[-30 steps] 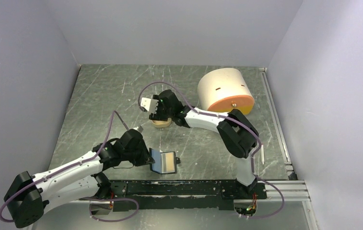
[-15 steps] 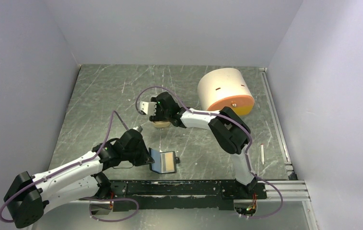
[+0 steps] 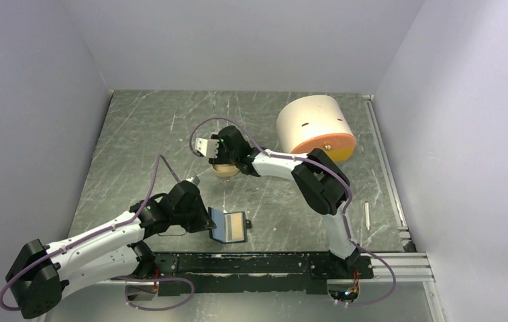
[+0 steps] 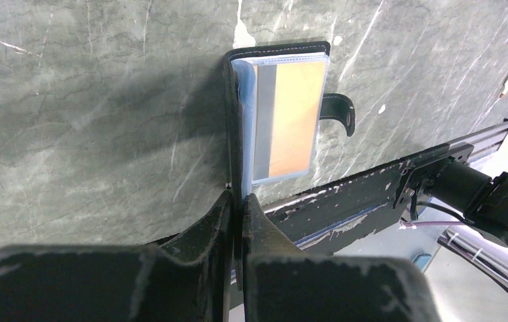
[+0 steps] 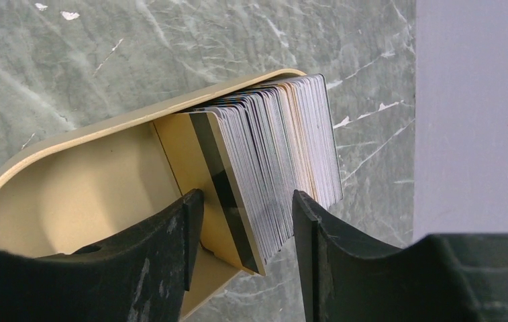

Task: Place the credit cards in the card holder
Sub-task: Pick up the credit card from the storage box.

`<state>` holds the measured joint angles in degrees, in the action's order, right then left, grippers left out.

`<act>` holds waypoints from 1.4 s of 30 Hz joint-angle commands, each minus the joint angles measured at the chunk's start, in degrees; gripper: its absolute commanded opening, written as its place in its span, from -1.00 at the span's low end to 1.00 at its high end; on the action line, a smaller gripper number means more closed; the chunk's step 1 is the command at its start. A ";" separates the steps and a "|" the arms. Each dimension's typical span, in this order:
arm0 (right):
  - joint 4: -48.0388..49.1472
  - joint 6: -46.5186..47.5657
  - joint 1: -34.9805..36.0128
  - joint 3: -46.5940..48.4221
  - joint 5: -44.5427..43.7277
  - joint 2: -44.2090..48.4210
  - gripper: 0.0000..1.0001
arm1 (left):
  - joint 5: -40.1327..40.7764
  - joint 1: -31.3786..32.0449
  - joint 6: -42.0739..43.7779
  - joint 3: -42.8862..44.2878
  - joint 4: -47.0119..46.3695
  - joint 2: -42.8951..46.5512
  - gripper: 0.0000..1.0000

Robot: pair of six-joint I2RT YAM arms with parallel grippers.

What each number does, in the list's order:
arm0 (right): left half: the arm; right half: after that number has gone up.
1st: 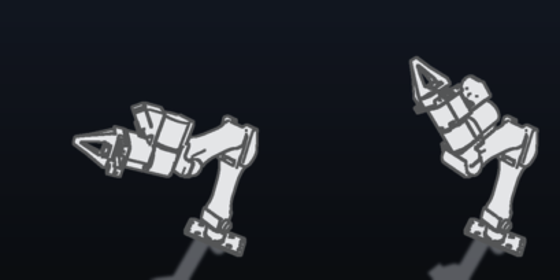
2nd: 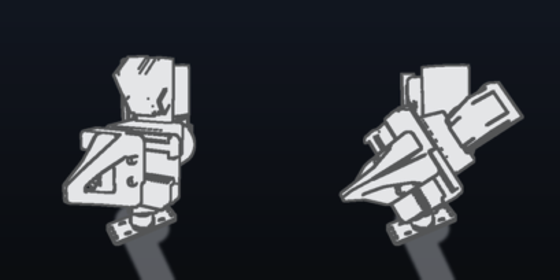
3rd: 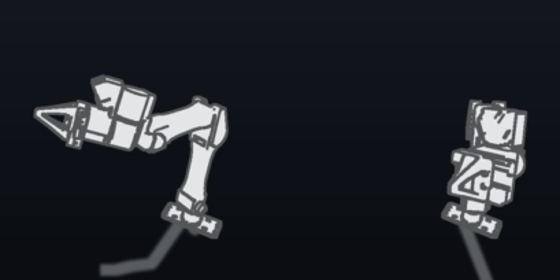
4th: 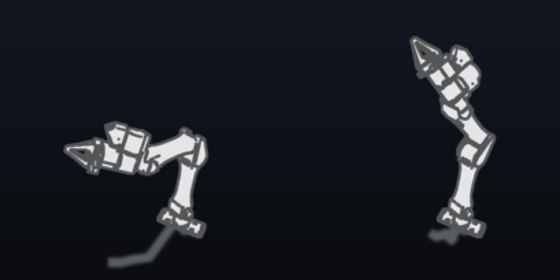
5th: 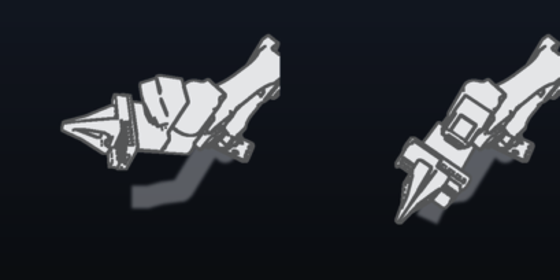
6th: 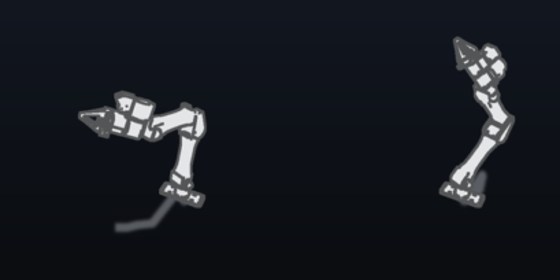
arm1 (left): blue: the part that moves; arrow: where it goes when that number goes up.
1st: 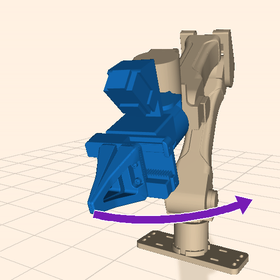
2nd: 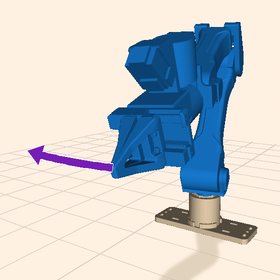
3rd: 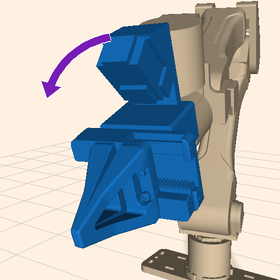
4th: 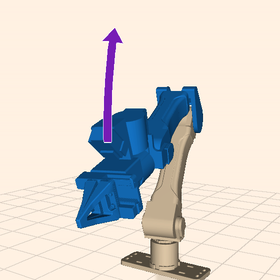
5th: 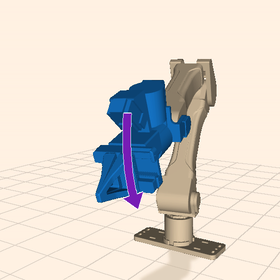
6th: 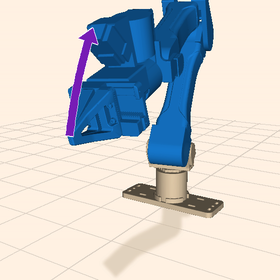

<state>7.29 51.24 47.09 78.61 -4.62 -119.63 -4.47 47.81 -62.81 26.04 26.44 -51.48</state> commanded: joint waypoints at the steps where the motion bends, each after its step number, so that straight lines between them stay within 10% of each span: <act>1: 1.46 -0.72 -1.17 2.65 -0.59 1.14 0.07 | 0.80 -0.35 0.43 -0.12 0.06 0.42 -0.81; 42: -4.48 -1.84 -2.55 3.35 4.35 4.69 -0.62 | -0.08 -0.35 0.39 -0.04 -1.12 -0.71 -0.82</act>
<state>1.83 48.88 45.47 80.47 -0.19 -117.49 -4.49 47.81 -62.81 26.04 26.35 -51.92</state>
